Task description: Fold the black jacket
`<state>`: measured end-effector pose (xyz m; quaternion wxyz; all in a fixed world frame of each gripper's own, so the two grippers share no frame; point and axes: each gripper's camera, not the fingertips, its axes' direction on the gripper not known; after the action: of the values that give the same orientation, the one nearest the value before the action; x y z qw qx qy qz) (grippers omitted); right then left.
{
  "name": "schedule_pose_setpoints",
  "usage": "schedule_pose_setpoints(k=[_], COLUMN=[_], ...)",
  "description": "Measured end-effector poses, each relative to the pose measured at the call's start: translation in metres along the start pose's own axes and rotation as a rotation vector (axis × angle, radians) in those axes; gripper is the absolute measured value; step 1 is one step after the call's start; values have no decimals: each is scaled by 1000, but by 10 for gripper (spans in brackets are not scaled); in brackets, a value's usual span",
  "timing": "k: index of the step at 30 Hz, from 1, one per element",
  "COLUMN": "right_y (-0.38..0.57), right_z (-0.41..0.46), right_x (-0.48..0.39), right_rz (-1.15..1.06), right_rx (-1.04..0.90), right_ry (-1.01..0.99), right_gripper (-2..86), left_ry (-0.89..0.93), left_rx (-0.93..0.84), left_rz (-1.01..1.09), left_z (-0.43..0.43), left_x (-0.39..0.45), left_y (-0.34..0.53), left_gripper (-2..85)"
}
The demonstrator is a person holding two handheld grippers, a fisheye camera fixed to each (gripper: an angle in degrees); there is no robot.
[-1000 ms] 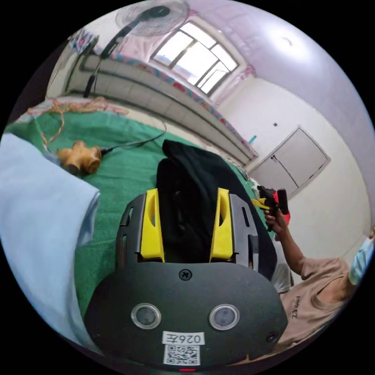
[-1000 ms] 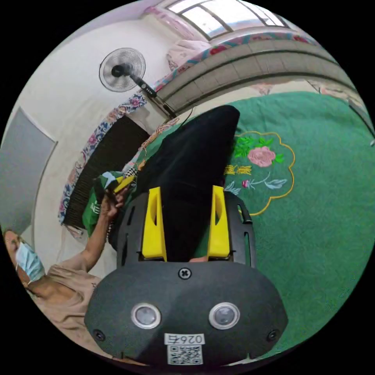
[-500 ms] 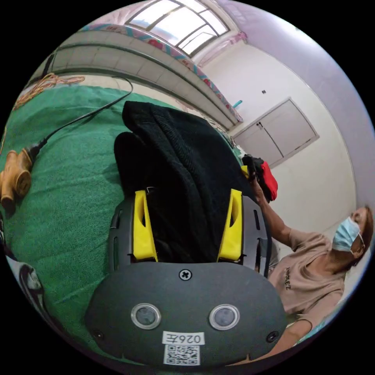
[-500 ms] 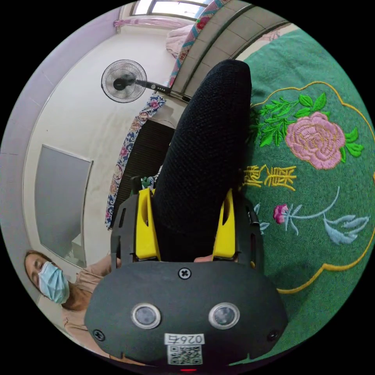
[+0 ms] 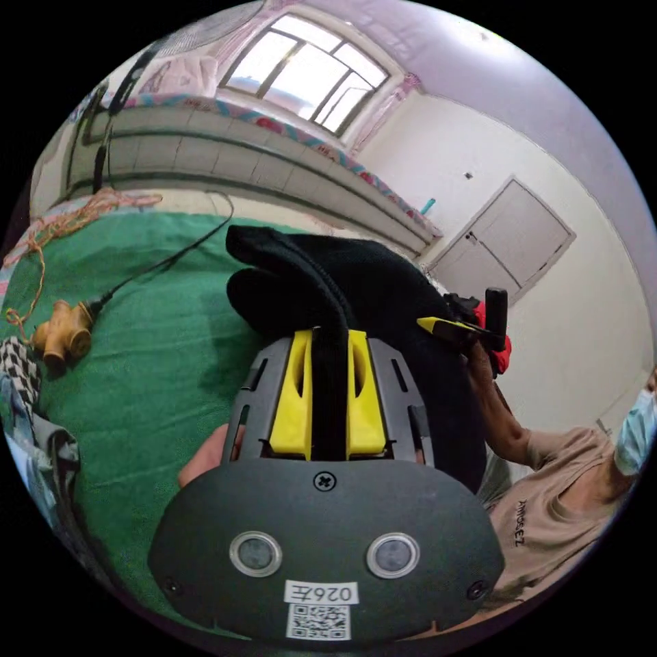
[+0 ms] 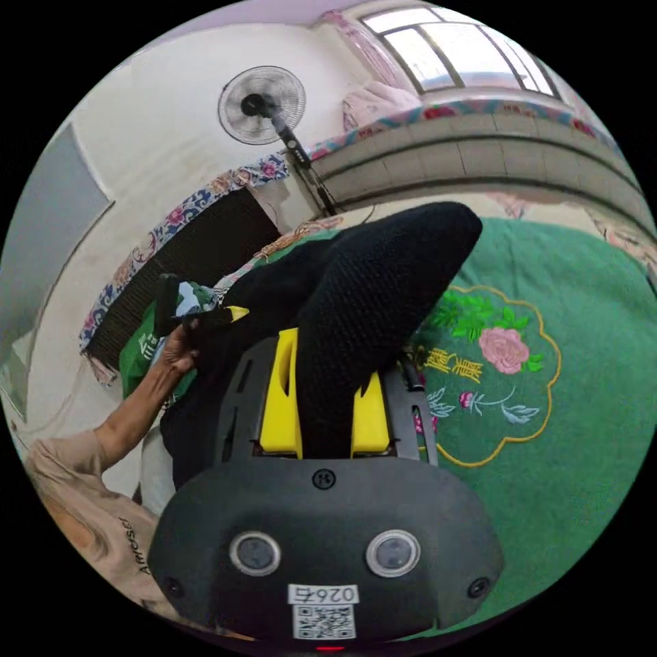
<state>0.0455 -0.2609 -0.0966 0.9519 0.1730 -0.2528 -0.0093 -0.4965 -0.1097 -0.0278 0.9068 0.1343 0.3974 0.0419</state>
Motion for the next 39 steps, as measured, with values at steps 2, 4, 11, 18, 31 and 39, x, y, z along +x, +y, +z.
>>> schedule_pose_setpoints(k=[2, 4, 11, 18, 31, 39], right_y=[0, 2, 2, -44, -51, -6], right_z=[-39, -79, -211, -222, 124, 28], right_x=[-47, -93, -279, -410, -386, -380], right_rz=[-101, -186, -508, -549, 167, -182], right_rx=[67, 141, 441, 495, -174, 69], right_ry=[65, 96, -5, -566, -457, -452], right_gripper=[80, 76, 62, 59, 65, -8], left_ry=[24, 65, 164, -426, -1238, -1528], left_rx=[109, 221, 675, 760, -201, -252], left_rz=[85, 111, 155, 254, -140, 62], left_z=[-41, -78, -265, -474, -350, -242], left_x=[40, 64, 153, 275, 115, 143], left_y=[5, 17, 86, 128, 42, 81], left_gripper=[60, 59, 53, 54, 1, -9])
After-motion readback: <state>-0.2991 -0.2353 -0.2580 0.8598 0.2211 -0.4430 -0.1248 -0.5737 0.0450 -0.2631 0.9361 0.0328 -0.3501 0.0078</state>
